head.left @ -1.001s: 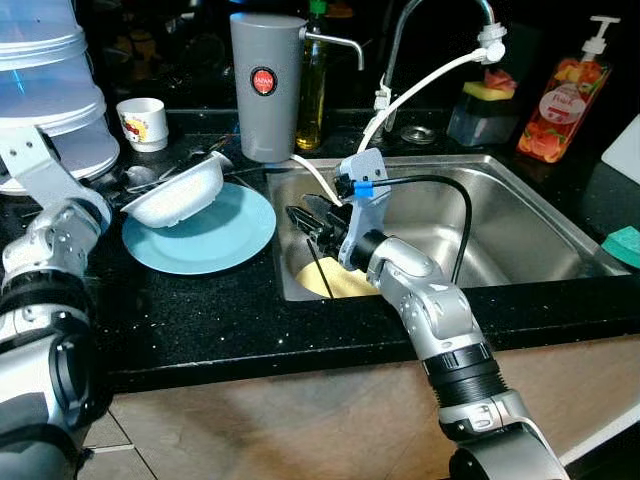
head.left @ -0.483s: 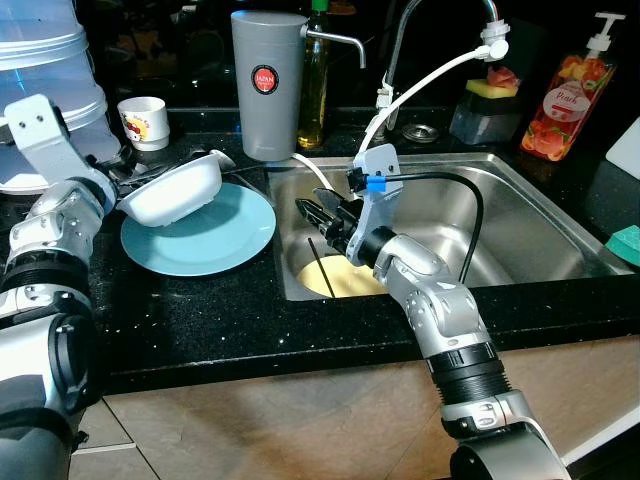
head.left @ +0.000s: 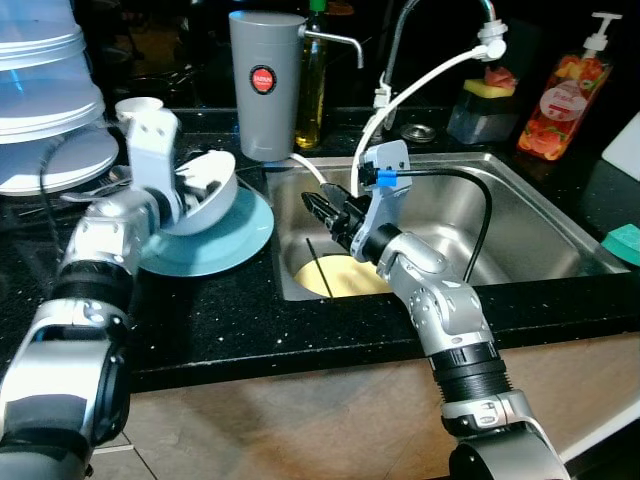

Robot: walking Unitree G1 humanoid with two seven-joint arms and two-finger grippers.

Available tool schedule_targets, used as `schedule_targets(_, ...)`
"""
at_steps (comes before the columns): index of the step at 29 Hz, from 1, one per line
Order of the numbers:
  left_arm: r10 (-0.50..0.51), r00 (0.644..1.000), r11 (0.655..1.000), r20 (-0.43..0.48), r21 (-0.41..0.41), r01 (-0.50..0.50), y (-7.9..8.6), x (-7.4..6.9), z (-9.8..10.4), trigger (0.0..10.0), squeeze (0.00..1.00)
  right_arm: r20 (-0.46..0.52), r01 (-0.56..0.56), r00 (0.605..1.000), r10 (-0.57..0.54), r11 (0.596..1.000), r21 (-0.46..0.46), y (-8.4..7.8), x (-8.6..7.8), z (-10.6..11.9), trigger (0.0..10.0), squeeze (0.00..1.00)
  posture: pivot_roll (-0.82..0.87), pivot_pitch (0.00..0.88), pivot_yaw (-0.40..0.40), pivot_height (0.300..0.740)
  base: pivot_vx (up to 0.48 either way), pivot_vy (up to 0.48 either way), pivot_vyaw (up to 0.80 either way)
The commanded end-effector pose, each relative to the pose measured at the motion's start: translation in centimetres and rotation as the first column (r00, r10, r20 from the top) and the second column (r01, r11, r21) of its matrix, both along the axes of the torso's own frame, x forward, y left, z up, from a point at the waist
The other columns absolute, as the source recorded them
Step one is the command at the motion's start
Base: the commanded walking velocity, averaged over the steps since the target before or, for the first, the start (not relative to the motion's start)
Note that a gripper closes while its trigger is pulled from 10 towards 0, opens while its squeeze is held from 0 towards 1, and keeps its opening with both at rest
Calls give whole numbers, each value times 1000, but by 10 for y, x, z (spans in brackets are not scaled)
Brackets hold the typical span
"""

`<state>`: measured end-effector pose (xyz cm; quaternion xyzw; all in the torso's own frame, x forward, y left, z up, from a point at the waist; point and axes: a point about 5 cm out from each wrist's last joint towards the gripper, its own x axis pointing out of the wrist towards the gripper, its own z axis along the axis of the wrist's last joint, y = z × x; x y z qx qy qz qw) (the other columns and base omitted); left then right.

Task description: Kitchen organization

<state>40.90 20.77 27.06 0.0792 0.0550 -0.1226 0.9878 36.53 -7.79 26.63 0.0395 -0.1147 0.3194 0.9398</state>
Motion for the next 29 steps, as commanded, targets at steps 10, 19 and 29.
schedule_targets(10, -80, 995, 992, -56, 94, 85, -20, -11, -17, 10000, 0, 9, 3, 1000, -3, 1000, 5, -4, -2, 2, 10000, 0, 20, 35, 1, 740, 0, 0, 0)
schedule_targets(19, 36, 992, 990, 124, 130, -52, -12, -12, 20, 10000, 0, 23, -2, 1000, 2, 1000, 4, -4, 1, 8, 10000, 0, 26, 42, -6, 740, 0, 0, 0)
schedule_targets(29, 100, 986, 993, 135, -69, -91, -6, -14, 35, 10000, 0, -9, -12, 1000, 12, 1000, -4, -2, 3, 8, 10000, 0, 28, 39, -2, 740, 0, 0, 0)
